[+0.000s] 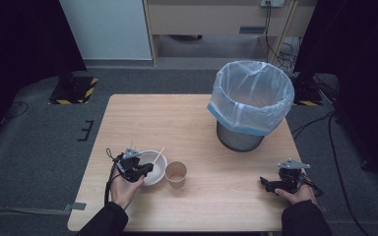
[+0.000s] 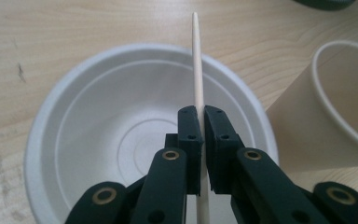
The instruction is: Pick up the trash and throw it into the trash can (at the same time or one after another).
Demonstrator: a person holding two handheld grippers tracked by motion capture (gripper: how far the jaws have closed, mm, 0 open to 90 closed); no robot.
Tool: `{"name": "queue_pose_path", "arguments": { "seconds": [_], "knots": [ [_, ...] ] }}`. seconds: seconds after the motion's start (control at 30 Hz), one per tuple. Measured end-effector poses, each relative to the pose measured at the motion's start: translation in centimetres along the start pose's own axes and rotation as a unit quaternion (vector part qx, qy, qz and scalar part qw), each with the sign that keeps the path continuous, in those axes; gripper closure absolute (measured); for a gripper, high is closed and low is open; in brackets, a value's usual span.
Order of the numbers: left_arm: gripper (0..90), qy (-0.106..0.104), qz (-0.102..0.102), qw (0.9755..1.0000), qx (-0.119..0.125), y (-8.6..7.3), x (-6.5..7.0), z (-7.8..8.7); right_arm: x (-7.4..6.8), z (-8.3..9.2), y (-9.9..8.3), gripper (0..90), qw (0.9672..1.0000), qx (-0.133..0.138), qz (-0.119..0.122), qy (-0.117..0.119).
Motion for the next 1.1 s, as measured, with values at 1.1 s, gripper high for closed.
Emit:
{"name": "queue_pose_path", "arguments": {
  "seconds": [1.1],
  "knots": [
    [85.5, -0.032, -0.034, 0.9737, 0.223, 8.3, 1.8, 10.9, -0.1, 0.0, 0.0, 0.9, 1.0, 0.0, 0.0, 0.001]
  ]
}}
Point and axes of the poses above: each handheld gripper's, and its own axes: z roughly backward along the jaws, y roughly out of its top, x roughly to its right, the point moved 6 cm from there along -z, roughly forward along the jaws, and after that the axes turned 13 degrees about -x, right-handed, at the moved point
